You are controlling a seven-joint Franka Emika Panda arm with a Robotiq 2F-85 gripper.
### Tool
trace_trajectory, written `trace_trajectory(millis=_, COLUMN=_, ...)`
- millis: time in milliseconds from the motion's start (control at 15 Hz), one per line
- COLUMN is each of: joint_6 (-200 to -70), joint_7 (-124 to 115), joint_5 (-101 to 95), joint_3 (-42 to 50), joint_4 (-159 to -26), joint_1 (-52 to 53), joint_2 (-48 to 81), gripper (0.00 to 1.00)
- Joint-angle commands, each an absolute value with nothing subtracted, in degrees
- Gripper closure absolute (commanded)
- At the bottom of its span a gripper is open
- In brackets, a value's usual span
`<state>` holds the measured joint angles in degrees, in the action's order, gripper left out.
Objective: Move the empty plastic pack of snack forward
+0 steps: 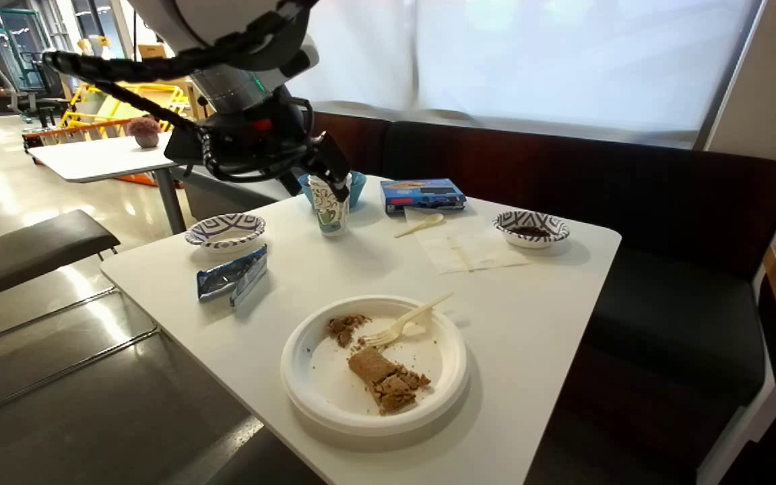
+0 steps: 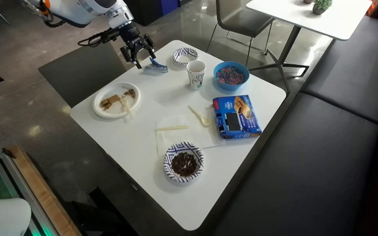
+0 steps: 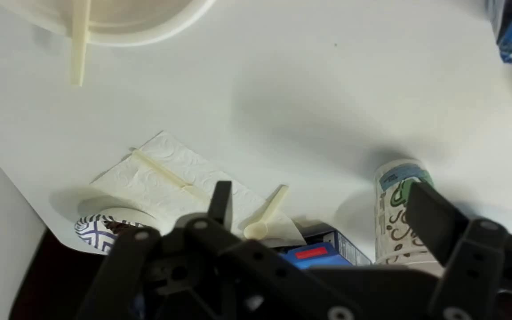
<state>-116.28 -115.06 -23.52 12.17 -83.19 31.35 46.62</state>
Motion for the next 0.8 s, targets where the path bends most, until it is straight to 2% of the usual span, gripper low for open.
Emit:
trace_trajectory(millis=0, joint_6=-121.2, joint_7=-111.2, joint_5=-27.9, joint_3=6.5, joint_4=-96.7, joint_1=31.4, joint_2=36.5, gripper=0.00)
trace_trajectory(millis=467, joint_6=-133.7, joint_7=-99.4, joint_5=-30.2, joint_3=-2.0, joint_4=-115.0, joint_1=27.0, joint_2=21.6, gripper=0.00)
trace_trajectory(millis=733, joint_6=-140.4, joint_7=-95.9, joint_5=-31.3, joint_3=-2.3, joint_4=-127.2, joint_1=24.1, joint_2=14.4, gripper=0.00)
